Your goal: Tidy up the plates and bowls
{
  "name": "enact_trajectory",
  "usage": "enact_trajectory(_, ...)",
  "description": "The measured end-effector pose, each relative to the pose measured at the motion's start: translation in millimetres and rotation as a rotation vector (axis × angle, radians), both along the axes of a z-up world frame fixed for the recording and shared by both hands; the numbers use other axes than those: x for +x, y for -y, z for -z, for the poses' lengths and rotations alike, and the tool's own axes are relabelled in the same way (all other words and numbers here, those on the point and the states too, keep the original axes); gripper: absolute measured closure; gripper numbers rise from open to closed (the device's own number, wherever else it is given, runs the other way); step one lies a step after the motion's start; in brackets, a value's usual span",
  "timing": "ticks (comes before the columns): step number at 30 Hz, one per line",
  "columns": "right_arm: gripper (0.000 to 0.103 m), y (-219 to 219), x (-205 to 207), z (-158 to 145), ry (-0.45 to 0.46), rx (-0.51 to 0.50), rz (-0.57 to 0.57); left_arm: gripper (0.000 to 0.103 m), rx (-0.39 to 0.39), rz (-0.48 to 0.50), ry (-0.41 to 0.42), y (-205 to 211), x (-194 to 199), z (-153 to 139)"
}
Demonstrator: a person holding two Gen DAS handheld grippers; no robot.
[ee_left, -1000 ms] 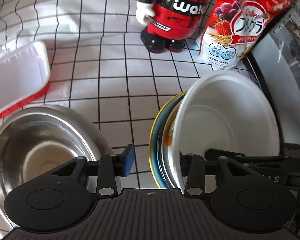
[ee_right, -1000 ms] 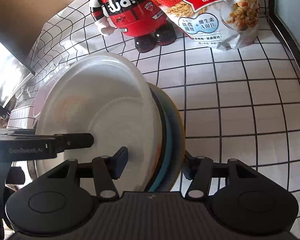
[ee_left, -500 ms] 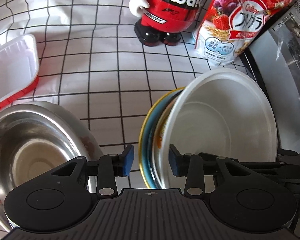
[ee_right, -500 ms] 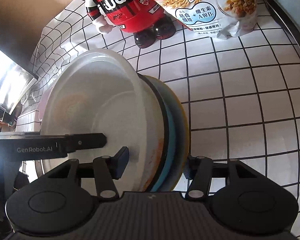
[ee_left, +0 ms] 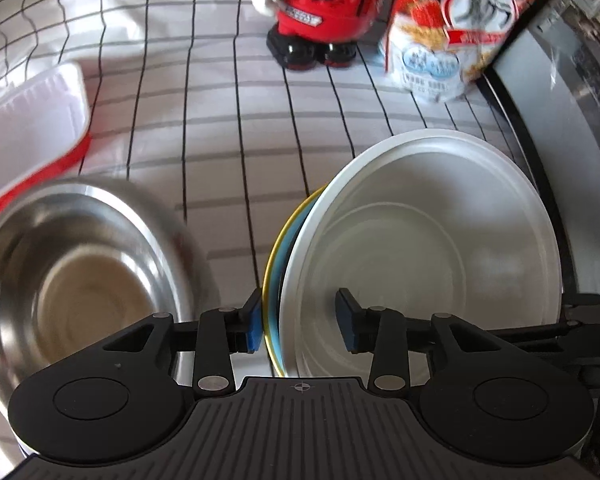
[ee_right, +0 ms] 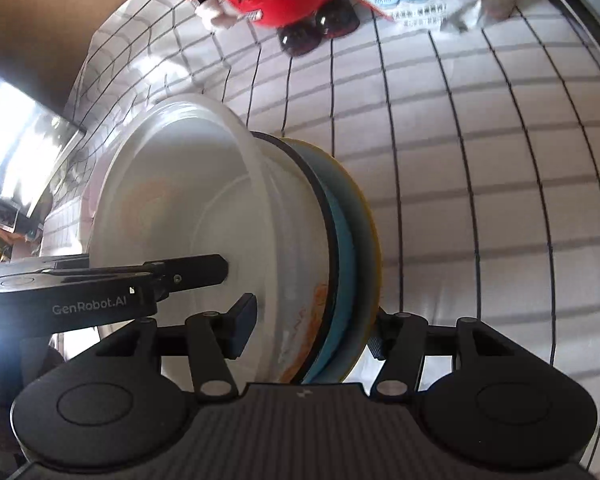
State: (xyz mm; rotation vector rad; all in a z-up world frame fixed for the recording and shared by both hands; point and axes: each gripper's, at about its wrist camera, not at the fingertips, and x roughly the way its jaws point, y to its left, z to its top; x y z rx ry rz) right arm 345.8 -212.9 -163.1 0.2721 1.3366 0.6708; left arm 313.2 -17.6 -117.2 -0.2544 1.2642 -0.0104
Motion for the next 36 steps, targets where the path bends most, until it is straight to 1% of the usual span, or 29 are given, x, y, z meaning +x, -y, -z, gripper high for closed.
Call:
enact_trajectory(3, 0.047, 6.2, -17.0, 1.3, -0.01, 0.016, -0.022, 0.065, 0.027, 0.03, 0.022, 6.4, -18.0, -8.1)
enact_trajectory(6, 0.047, 8.8, -25.7, 0.2, 0.013, 0.02, -0.011, 0.069, 0.061, 0.04, 0.07, 8.8, -28.7, -20.2)
enact_trajectory(9, 0.047, 7.3, -27.3, -4.5, 0.035, 0.002, 0.015, 0.073, 0.063, 0.034, 0.113, 6.2, -32.1, -29.8)
enact_trajectory(10, 0.046, 7.2, -28.7, -6.9, 0.057, -0.011, 0.02, 0.075, 0.046, 0.03, 0.124, 4.7, -32.0, -32.5)
enact_trajectory(12, 0.045, 7.4, -34.0, -18.3, 0.138, -0.053, 0.039, 0.075, 0.018, 0.025, 0.143, 0.8, -34.5, -38.2)
enact_trajectory(14, 0.041, 10.9, -36.6, -29.6, 0.217, -0.09, 0.063, 0.075, 0.004, 0.028, 0.167, -1.7, -38.1, -43.7)
enact_trajectory(16, 0.035, 13.8, -40.1, -39.4, 0.294, -0.125, 0.092, 0.075, -0.005, 0.03, 0.197, -4.6, -42.0, -49.0)
enact_trajectory(18, 0.034, 16.7, -42.5, -44.8, 0.346, -0.155, 0.116, 0.075, -0.02, 0.029, 0.233, -9.5, -45.2, -53.1)
enact_trajectory(21, 0.034, 19.7, -43.4, -42.5, 0.336, -0.178, 0.142, 0.076, -0.076, 0.024, 0.26, -17.6, -47.6, -53.4)
enact_trajectory(22, 0.034, 20.1, -44.5, -40.6, 0.328, -0.187, 0.153, 0.079, -0.1, 0.023, 0.264, -20.2, -48.3, -52.8)
enact_trajectory(23, 0.034, 20.1, -45.5, -38.1, 0.321, -0.199, 0.165, 0.085, -0.119, 0.022, 0.271, -22.6, -49.7, -52.4)
enact_trajectory(24, 0.034, 20.3, -46.8, -35.6, 0.318, -0.206, 0.175, 0.086, -0.124, 0.024, 0.279, -23.5, -51.3, -52.2)
enact_trajectory(26, 0.034, 19.2, -50.9, -31.7, 0.316, -0.214, 0.19, 0.087, -0.097, 0.035, 0.294, -22.6, -55.0, -52.4)
enact_trajectory(28, 0.034, 18.3, -54.8, -28.9, 0.317, -0.215, 0.202, 0.088, -0.087, 0.044, 0.303, -21.1, -59.0, -52.1)
enact_trajectory(32, 0.035, 16.9, -55.5, -24.7, 0.305, -0.2, 0.231, 0.088, 0.01, 0.115, 0.305, -6.2, -63.8, -53.5)
enact_trajectory(33, 0.035, 16.1, -54.6, -23.6, 0.302, -0.199, 0.233, 0.088, 0.024, 0.133, 0.306, -3.1, -64.1, -53.2)
enact_trajectory(35, 0.035, 14.7, -52.9, -21.2, 0.291, -0.204, 0.237, 0.089, 0.027, 0.151, 0.298, -0.2, -63.0, -50.3)
enact_trajectory(36, 0.037, 13.8, -52.3, -21.3, 0.29, -0.208, 0.235, 0.089, 0.024, 0.15, 0.295, 0.1, -62.5, -48.7)
